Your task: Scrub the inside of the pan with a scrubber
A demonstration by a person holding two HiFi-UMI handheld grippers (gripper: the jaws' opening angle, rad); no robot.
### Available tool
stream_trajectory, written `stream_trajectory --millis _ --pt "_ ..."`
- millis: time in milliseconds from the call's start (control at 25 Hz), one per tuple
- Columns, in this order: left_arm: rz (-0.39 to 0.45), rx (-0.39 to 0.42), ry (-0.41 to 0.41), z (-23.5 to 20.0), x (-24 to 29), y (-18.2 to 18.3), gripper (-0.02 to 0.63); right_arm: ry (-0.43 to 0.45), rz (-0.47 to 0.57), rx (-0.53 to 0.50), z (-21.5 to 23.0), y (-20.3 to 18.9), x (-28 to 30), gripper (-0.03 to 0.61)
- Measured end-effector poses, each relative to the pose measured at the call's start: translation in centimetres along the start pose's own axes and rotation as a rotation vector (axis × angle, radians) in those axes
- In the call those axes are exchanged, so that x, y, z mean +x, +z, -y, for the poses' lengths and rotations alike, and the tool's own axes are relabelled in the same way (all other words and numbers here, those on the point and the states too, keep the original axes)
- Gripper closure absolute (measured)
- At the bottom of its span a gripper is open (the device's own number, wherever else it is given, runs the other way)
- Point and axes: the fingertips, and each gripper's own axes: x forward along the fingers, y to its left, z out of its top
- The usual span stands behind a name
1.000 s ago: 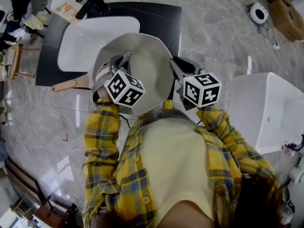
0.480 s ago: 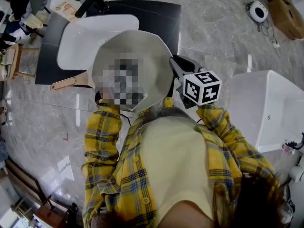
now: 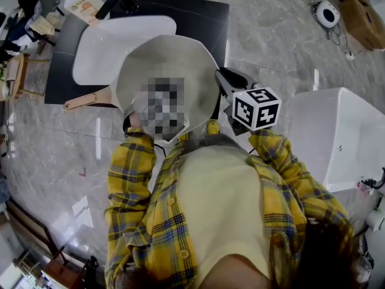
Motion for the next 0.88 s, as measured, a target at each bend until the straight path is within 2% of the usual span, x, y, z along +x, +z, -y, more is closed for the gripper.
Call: stream_trajectory --millis 400,600,880 --pt "0.046 -0.007 -0.135 2.8 -0.8 1.0 0.523 0.001 0.0 -0.006 0.1 -0.1 -0.1 0.561" --pt "0.051 0.007 -0.231 4.7 -1.2 1.4 0.523 0.003 0.001 -0.008 0.1 -0.2 0.0 0.561" --pt "0.077 -0.091 -0.364 6.1 -2.4 1.9 0.523 0.001 0.001 -0.009 0.1 -0.2 -0.1 0.561"
